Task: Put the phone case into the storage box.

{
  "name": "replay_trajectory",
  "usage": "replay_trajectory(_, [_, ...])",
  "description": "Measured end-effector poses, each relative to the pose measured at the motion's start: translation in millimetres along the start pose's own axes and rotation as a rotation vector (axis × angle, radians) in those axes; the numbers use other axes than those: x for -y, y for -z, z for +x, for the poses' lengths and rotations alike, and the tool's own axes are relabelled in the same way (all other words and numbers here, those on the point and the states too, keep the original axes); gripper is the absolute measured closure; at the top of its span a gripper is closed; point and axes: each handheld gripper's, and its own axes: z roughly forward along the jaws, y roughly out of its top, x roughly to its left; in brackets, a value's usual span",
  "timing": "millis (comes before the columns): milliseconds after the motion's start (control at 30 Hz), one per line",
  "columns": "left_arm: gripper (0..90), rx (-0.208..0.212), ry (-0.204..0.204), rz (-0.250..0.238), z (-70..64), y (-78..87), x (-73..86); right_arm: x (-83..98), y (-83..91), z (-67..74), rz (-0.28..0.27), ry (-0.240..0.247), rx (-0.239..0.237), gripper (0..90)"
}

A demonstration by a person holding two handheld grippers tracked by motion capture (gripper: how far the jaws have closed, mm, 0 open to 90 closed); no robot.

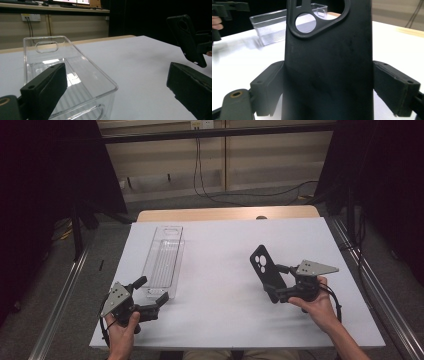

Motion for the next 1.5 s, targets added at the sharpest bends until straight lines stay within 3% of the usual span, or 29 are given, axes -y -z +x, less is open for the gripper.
replay_trajectory(133, [3.4,0.037,-0.04,0.025,-2.2,-2.3,-1.8,-2.0,-1.7,5.7,-0.007,0.015,-0.031,14.1])
replay_trajectory(433, [4.1,0.101,-0.018,0.039,-12.3,-13.0,-4.6,-2.8,-6.2,14.2,-0.001,0.035,-0.077,14.1])
replay_trajectory(467, [4.6,0.103,-0.045,0.053,-13.0,-13.0,-4.8,-2.5,-6.8,14.7,-0.005,0.032,-0.081,14.0])
replay_trajectory(500, [4.5,0.101,-0.03,0.046,-15.8,-14.5,-4.9,-2.1,-7.6,15.3,-0.008,0.031,-0.095,14.1])
replay_trajectory(533, [4.5,0.124,-0.045,0.051,-15.0,-14.8,-5.1,-2.3,-7.7,16.2,-0.003,0.035,-0.093,14.1])
replay_trajectory(567, [4.5,0.123,-0.026,0.041,-17.8,-16.7,-5.0,-2.3,-7.8,16.8,-0.002,0.038,-0.097,14.1])
replay_trajectory(667, [4.5,0.144,-0.047,0.057,-19.3,-19.5,-5.8,-2.9,-9.2,19.2,-0.003,0.039,-0.106,14.0])
replay_trajectory(700, [4.5,0.147,-0.028,0.046,-21.2,-21.5,-5.6,-3.0,-9.8,19.7,-0.005,0.043,-0.115,14.1])
replay_trajectory(733, [4.5,0.169,-0.051,0.066,-20.3,-22.2,-6.3,-3.2,-10.0,20.5,-0.006,0.042,-0.116,14.0])
replay_trajectory(800, [4.4,0.187,-0.06,0.075,-21.8,-24.6,-7.1,-3.6,-10.7,22.1,-0.005,0.044,-0.126,14.1])
replay_trajectory(933, [4.1,0.212,-0.056,0.074,-25.3,-29.0,-7.7,-3.9,-12.8,25.1,-0.006,0.05,-0.14,14.0])
replay_trajectory(1000, [4.0,0.251,-0.066,0.096,-26.5,-33.1,-7.5,-4.0,-14.0,26.6,-0.002,0.044,-0.152,14.0])
replay_trajectory(1067, [4.1,0.263,-0.069,0.109,-28.9,-36.5,-7.4,-4.4,-15.1,28.4,0.002,0.049,-0.157,14.0])
replay_trajectory(1167, [3.9,0.339,-0.069,0.133,-30.5,-42.3,-9.5,-5.2,-16.2,31.0,0.002,0.059,-0.167,14.0])
replay_trajectory(1267, [3.5,0.389,-0.074,0.144,-35.4,-46.7,-14.2,-5.9,-17.6,33.3,0.004,0.058,-0.174,14.0])
replay_trajectory(1500, [3.2,0.449,-0.076,0.103,-46.8,-61.8,-26.9,-7.1,-19.1,36.4,0.003,0.063,-0.188,14.0])
